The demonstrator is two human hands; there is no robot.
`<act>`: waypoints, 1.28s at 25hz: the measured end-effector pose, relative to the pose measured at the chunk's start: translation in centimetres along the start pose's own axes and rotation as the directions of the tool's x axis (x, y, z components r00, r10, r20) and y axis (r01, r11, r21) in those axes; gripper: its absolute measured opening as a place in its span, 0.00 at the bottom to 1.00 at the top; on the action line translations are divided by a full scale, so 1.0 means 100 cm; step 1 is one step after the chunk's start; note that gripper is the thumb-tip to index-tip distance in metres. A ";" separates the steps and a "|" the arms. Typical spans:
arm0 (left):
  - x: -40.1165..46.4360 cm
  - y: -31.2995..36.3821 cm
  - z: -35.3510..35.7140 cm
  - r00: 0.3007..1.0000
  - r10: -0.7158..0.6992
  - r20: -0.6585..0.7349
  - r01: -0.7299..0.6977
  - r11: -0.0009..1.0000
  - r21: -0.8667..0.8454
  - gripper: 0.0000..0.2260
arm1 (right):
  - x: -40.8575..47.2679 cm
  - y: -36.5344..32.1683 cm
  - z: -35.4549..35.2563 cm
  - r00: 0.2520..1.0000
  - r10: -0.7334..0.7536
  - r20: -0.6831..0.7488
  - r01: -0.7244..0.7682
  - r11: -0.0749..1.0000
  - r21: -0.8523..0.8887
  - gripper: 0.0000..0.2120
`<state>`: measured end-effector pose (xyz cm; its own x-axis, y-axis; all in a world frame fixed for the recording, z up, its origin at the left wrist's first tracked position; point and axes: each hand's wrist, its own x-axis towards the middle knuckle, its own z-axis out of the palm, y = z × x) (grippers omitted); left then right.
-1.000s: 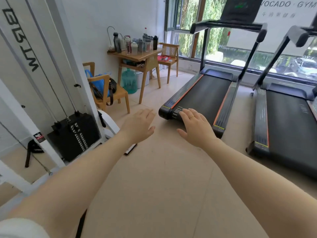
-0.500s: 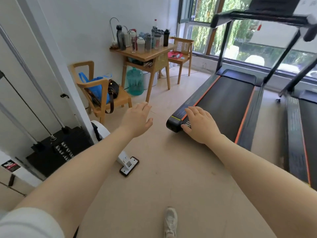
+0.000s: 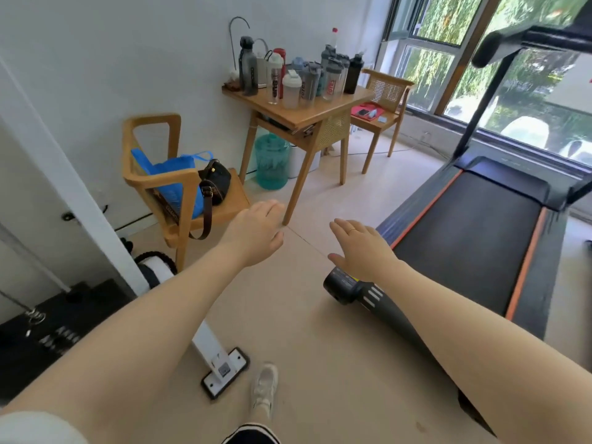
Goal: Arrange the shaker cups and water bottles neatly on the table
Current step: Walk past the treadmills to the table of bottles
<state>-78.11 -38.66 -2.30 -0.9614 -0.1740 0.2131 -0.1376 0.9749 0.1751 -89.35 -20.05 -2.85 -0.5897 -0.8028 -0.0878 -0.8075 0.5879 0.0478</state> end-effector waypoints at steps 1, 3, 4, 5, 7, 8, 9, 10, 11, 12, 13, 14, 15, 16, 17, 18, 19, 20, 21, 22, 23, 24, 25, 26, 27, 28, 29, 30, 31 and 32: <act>0.024 -0.018 0.008 1.000 -0.012 -0.001 0.012 1.000 -0.004 0.21 | 0.031 0.008 0.005 1.000 -0.003 0.005 0.003 1.000 -0.011 0.31; 0.081 -0.056 0.022 1.000 -0.017 0.009 0.017 1.000 -0.013 0.22 | 0.097 0.030 0.012 0.999 0.029 0.025 -0.028 0.999 -0.020 0.31; 0.108 -0.072 0.025 1.000 -0.013 0.027 0.014 1.000 -0.018 0.22 | 0.125 0.040 0.011 0.997 0.056 0.049 -0.055 0.998 -0.013 0.31; 0.136 -0.088 0.025 0.999 -0.004 0.047 0.005 1.000 -0.019 0.22 | 0.153 0.050 0.008 0.994 0.083 0.074 -0.083 0.997 0.001 0.31; 0.195 -0.115 0.024 0.998 0.017 0.066 -0.017 1.000 -0.012 0.22 | 0.206 0.074 -0.002 0.988 0.127 0.085 -0.130 0.991 0.030 0.30; 0.223 -0.126 0.024 0.997 0.029 0.067 -0.028 0.999 -0.017 0.21 | 0.229 0.085 -0.007 0.985 0.158 0.075 -0.162 0.985 0.055 0.30; 0.250 -0.132 0.025 0.997 0.040 0.071 -0.038 0.999 -0.031 0.21 | 0.250 0.097 -0.010 0.979 0.190 0.069 -0.195 0.977 0.083 0.30; 0.278 -0.137 0.028 0.996 0.047 0.079 -0.043 0.998 -0.051 0.21 | 0.270 0.110 -0.012 0.974 0.216 0.071 -0.222 0.969 0.104 0.30; 0.302 -0.141 0.033 0.995 0.053 0.082 -0.046 0.996 -0.077 0.21 | 0.288 0.124 -0.011 0.969 0.234 0.077 -0.241 0.964 0.108 0.31; 0.330 -0.144 0.040 0.994 0.063 0.090 -0.054 0.994 -0.098 0.21 | 0.309 0.141 -0.009 0.965 0.250 0.086 -0.258 0.960 0.108 0.31; 0.355 -0.147 0.050 0.992 0.079 0.099 -0.068 0.991 -0.112 0.22 | 0.328 0.158 -0.006 0.959 0.269 0.091 -0.278 0.954 0.110 0.31; 0.379 -0.150 0.061 0.988 0.099 0.122 -0.085 0.990 -0.117 0.22 | 0.348 0.176 -0.001 0.952 0.293 0.092 -0.303 0.945 0.120 0.31; 0.406 -0.154 0.075 0.981 0.116 0.153 -0.099 0.988 -0.117 0.23 | 0.368 0.194 0.004 0.943 0.318 0.096 -0.329 0.935 0.134 0.31; 0.431 -0.159 0.088 0.975 0.128 0.180 -0.109 0.988 -0.111 0.24 | 0.388 0.212 0.011 0.936 0.338 0.100 -0.350 0.925 0.146 0.31; 0.464 -0.164 0.103 0.971 0.139 0.195 -0.121 0.987 -0.101 0.24 | 0.413 0.233 0.018 0.930 0.351 0.108 -0.364 0.918 0.156 0.31; 0.495 -0.168 0.117 0.967 0.150 0.205 -0.133 0.987 -0.092 0.24 | 0.436 0.253 0.024 0.926 0.358 0.119 -0.374 0.913 0.162 0.31; 0.526 -0.171 0.128 0.964 0.162 0.211 -0.145 0.985 -0.093 0.24 | 0.458 0.273 0.027 0.923 0.362 0.131 -0.380 0.910 0.168 0.31; 0.561 -0.173 0.135 0.961 0.171 0.216 -0.152 0.983 -0.104 0.24 | 0.483 0.294 0.026 0.920 0.365 0.144 -0.387 0.906 0.172 0.31; 0.597 -0.175 0.138 0.962 0.178 0.209 -0.156 0.981 -0.120 0.24 | 0.508 0.317 0.020 0.915 0.373 0.155 -0.397 0.901 0.176 0.31; 0.639 -0.177 0.138 0.964 0.188 0.187 -0.164 0.977 -0.135 0.23 | 0.537 0.343 0.010 0.913 0.378 0.156 -0.403 0.896 0.187 0.31; 0.675 -0.178 0.137 0.969 0.195 0.151 -0.172 0.973 -0.156 0.23 | 0.562 0.365 0.001 0.912 0.383 0.143 -0.406 0.891 0.202 0.30; 0.708 -0.178 0.136 0.974 0.197 0.109 -0.175 0.968 -0.182 0.23 | 0.585 0.385 -0.008 0.912 0.391 0.121 -0.409 0.885 0.223 0.30; 0.740 -0.177 0.135 0.980 0.189 0.066 -0.171 0.962 -0.214 0.23 | 0.609 0.403 -0.016 0.911 0.400 0.104 -0.413 0.875 0.251 0.29; 0.767 -0.176 0.136 0.984 0.175 0.032 -0.162 0.956 -0.246 0.23 | 0.629 0.417 -0.022 0.905 0.415 0.095 -0.424 0.857 0.292 0.28; 0.797 -0.176 0.139 0.986 0.164 0.021 -0.152 0.950 -0.272 0.22 | 0.651 0.432 -0.026 0.895 0.436 0.097 -0.441 0.831 0.339 0.27; 0.824 -0.177 0.144 0.988 0.152 0.026 -0.138 0.947 -0.291 0.23 | 0.670 0.445 -0.027 0.887 0.450 0.100 -0.453 0.811 0.370 0.27; 0.849 -0.178 0.150 0.989 0.145 0.035 -0.128 0.945 -0.301 0.23 | 0.689 0.456 -0.027 0.888 0.448 0.105 -0.452 0.807 0.381 0.27; 0.876 -0.180 0.158 0.989 0.145 0.042 -0.125 0.944 -0.306 0.23 | 0.710 0.469 -0.027 0.893 0.437 0.109 -0.444 0.810 0.384 0.27; 0.903 -0.183 0.166 0.989 0.142 0.044 -0.122 0.942 -0.312 0.24 | 0.730 0.482 -0.026 0.898 0.427 0.109 -0.434 0.814 0.386 0.27; 0.933 -0.185 0.175 0.990 0.135 0.043 -0.114 0.940 -0.321 0.24 | 0.753 0.498 -0.025 0.902 0.416 0.111 -0.425 0.818 0.387 0.27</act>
<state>-169.47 -70.52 -2.51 -0.9805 -0.0348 0.1932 0.0569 0.8916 0.4492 -174.06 -51.48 -4.57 -0.8669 -0.4686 -0.1700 -0.4049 0.8609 -0.3082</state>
